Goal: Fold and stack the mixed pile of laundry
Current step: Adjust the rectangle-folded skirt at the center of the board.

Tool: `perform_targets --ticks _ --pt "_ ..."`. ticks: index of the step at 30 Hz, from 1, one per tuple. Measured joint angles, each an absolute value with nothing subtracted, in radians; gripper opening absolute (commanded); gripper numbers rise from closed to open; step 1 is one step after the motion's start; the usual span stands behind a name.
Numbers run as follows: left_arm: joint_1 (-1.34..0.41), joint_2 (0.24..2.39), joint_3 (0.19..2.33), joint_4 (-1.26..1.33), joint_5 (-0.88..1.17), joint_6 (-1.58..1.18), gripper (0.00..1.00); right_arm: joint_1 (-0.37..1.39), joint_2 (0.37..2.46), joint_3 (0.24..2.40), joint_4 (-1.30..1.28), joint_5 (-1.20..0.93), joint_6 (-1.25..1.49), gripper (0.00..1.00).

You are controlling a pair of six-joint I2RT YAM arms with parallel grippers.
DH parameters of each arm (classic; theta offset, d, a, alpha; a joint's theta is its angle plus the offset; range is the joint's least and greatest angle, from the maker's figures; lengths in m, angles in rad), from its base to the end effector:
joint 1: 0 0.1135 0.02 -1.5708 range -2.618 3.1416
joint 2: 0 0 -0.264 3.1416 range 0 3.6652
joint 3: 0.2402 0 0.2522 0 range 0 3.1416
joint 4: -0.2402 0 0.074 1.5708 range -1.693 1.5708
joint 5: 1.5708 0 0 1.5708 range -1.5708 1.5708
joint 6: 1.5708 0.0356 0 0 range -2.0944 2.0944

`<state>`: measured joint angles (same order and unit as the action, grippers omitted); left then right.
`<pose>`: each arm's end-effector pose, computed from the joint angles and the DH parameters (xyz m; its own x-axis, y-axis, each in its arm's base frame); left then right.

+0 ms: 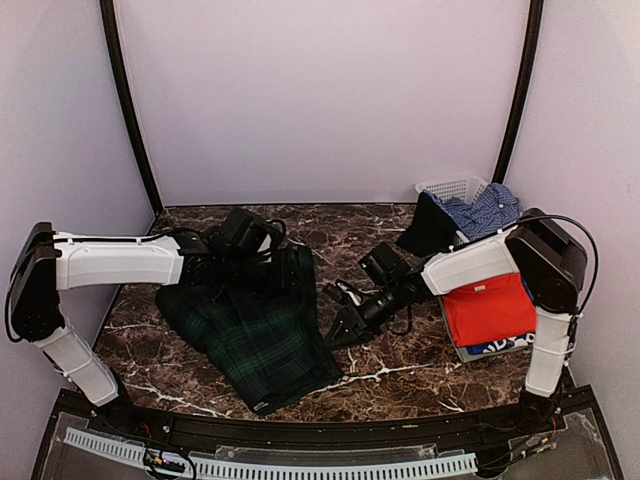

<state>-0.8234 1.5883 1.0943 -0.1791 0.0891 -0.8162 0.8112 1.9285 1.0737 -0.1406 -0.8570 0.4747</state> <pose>0.2385 -0.2620 0.2459 -0.8570 -0.1429 -0.4952 0.2241 0.7619 -0.6076 0.2363 0.2879 0.1337 -0.8603 -0.4713 -0.1941 -0.4101 0.4138 0.8128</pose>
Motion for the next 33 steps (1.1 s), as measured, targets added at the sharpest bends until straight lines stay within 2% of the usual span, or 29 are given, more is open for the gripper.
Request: perform_targets --ticks 13,24,26,33 --pt "-0.957 1.626 1.067 -0.266 0.097 -0.881 0.45 0.804 1.992 1.051 -0.078 -0.889 0.517 0.29" --pt "-1.005 1.702 1.096 -0.392 0.004 -0.997 0.47 0.804 2.011 1.045 -0.036 -0.925 0.539 0.13" --pt "-1.015 1.710 1.107 -0.414 -0.015 -1.015 0.49 0.804 2.016 1.045 -0.027 -0.927 0.541 0.11" --pt "-1.061 1.707 1.169 -0.516 -0.105 -1.045 0.66 0.804 2.018 1.042 -0.013 -0.930 0.545 0.07"
